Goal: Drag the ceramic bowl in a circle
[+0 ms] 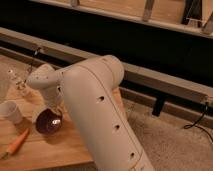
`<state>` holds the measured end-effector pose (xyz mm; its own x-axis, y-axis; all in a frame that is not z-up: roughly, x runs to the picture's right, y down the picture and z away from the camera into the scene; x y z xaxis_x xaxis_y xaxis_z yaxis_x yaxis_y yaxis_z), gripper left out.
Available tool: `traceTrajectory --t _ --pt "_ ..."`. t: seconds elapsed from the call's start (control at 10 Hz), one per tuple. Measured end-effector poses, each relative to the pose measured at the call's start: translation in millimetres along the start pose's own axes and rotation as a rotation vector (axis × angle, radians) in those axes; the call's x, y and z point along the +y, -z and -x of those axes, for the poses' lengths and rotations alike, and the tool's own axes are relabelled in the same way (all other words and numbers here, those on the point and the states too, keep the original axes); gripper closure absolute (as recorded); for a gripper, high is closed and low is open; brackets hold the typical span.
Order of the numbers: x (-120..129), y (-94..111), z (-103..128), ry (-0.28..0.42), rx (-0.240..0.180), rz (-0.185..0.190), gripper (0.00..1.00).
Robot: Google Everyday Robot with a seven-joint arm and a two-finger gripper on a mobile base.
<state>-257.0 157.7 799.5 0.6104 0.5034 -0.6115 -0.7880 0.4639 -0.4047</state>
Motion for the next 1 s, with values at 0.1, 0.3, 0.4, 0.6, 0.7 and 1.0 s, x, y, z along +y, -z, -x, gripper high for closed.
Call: traceTrajectory --t 0.1,0.3,0.4,0.6,0.7,1.0 --pt "11.0 0.4 -21.3 0.021 0.000 0.010 1.00" --pt "13.9 7.3 -67.3 0.019 -0.004 0.005 1.00" --pt "8.0 10.4 -96.3 0.010 -0.001 -0.011 1.00" --pt "2.1 12.2 -140.0 0.005 0.016 -0.042 1.00" --pt "-0.5 12.0 -158.1 0.000 0.028 -0.054 1.00" --pt "-14.0 6.1 -197.4 -0.039 0.069 -0.089 1.00"
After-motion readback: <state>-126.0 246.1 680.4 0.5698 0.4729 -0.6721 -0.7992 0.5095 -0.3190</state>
